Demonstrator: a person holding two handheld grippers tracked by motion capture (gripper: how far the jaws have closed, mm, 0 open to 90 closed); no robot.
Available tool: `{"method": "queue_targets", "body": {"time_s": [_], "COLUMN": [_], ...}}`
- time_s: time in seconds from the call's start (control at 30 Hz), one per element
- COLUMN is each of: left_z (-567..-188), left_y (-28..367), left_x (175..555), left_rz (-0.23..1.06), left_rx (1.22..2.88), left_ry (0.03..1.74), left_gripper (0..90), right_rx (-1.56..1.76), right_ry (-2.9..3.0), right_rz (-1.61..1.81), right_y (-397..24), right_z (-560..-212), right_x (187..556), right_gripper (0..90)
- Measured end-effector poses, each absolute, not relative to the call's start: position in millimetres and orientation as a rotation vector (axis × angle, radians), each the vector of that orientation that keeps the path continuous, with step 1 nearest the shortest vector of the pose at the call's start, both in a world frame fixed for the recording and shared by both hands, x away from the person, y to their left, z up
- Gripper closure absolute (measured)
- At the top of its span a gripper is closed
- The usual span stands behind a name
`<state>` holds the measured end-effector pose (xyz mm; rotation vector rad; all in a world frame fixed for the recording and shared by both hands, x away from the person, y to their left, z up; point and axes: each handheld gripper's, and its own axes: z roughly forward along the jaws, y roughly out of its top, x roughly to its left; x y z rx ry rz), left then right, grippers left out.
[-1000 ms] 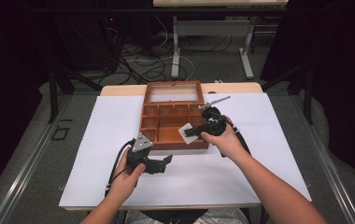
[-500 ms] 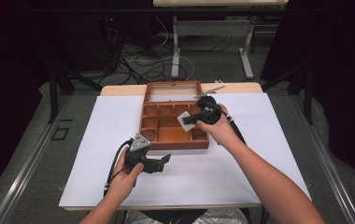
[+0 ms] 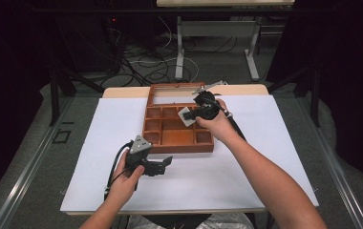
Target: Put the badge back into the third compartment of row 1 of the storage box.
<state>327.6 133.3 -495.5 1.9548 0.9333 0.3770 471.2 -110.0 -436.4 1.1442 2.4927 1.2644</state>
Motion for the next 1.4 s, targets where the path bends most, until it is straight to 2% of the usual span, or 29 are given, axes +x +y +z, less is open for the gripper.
{"method": "queue_targets", "body": {"time_s": [0.63, 1.4], "left_z": [-495, -496], "left_y": [138, 138], "left_x": [328, 328], "left_rz": [0.376, 0.363], "left_rx": [1.94, 1.94], "left_ry": [0.942, 0.935], "left_gripper": [8.9, 8.9], "right_rx": [1.143, 1.035], "right_ry": [2.434, 2.424], "right_rz": [1.204, 1.112], "right_y": [-102, -100], "right_z": [-441, -469], "right_x": [501, 529], "right_gripper": [84.3, 84.3]}}
